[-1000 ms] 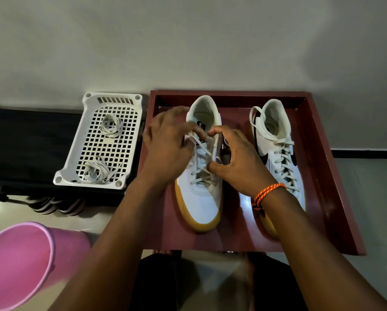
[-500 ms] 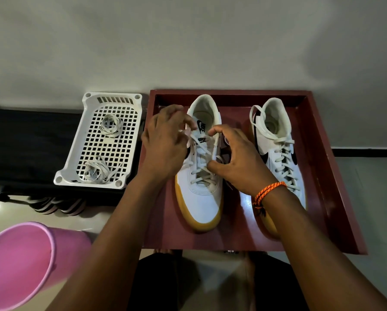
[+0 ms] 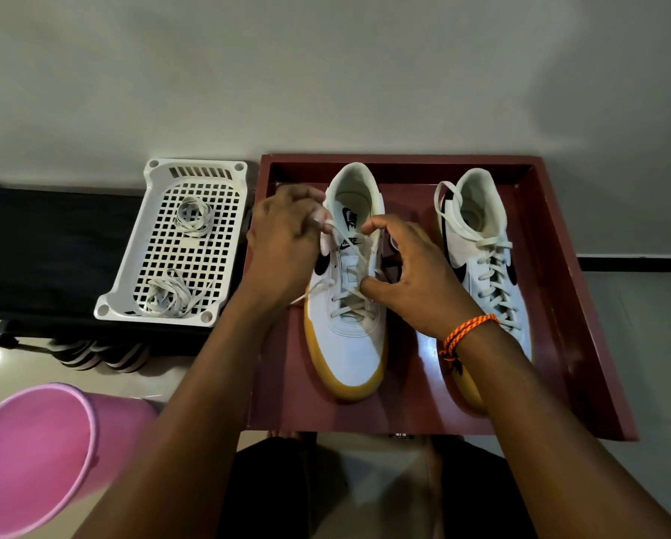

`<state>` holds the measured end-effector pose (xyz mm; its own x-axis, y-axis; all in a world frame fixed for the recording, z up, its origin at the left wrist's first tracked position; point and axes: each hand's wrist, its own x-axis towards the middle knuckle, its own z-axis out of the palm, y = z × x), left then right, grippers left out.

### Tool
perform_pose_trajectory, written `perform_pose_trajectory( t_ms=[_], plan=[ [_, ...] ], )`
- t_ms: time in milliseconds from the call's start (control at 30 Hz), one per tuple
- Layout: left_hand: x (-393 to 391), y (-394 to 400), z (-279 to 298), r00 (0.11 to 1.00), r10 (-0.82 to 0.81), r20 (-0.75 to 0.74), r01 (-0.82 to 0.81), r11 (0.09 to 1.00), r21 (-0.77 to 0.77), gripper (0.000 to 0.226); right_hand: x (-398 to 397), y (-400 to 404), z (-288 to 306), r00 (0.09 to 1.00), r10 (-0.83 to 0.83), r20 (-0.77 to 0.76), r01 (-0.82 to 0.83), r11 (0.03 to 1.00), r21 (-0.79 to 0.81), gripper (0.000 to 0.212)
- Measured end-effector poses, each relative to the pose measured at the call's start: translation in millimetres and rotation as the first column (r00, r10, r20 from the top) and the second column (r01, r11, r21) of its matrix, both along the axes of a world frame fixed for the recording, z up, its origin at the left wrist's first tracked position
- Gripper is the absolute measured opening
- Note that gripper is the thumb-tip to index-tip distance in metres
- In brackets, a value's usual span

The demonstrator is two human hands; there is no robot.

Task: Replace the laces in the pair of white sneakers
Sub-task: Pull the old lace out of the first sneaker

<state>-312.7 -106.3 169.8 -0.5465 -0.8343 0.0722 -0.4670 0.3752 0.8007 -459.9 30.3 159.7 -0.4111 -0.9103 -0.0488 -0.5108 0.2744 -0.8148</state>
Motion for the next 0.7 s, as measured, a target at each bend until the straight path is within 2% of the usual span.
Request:
perform_pose_trajectory(
  t_ms=[100,233,367,467,533,633,700],
  plan=[
    [1.2,5.5,9.1,0.986,0.047,-0.163,-0.015,0.981,0.192,0.031,-0.6,-0.1,-0.6,1.0,0.002,0.007,-0.002,1.0,0.001,0.063],
    [-4.9,18.9,27.1,0.903,0.137,-0.408,0.085,0.873,0.48,0.043,-1.3,0.0,-0.1,1.0,-0.002,0.009,0.002,1.0,0.012,0.065],
    [-0.6,15.1,26.4,0.834,0.233,-0.5,0.1,0.827,0.553,0.031,0.0,0.7,2.0,1.0,0.0,-0.002,0.0,1.0,0.02,0.064],
    [-3.9,13.4,25.5,0.836,0.299,-0.46,0.047,0.797,0.602,0.03,0.5,0.8,2.5,1.0,-0.005,-0.006,0.006,1.0,0.021,0.063],
    [-4.0,7.3,23.2,0.851,0.341,-0.399,-0.071,0.828,0.556,0.03,-0.1,1.5,1.7,1.0,-0.006,0.0,0.006,1.0,0.019,0.063],
    [2.8,-2.9,16.6,0.926,0.293,-0.238,-0.211,0.925,0.317,0.029,-0.6,1.8,0.4,1.0,-0.01,-0.004,0.01,1.0,0.015,0.063],
    [7.9,-3.9,12.8,0.971,0.225,-0.086,-0.195,0.944,0.266,0.025,-0.2,0.8,-0.2,1.0,-0.011,-0.011,0.011,1.0,0.017,0.063]
  ],
)
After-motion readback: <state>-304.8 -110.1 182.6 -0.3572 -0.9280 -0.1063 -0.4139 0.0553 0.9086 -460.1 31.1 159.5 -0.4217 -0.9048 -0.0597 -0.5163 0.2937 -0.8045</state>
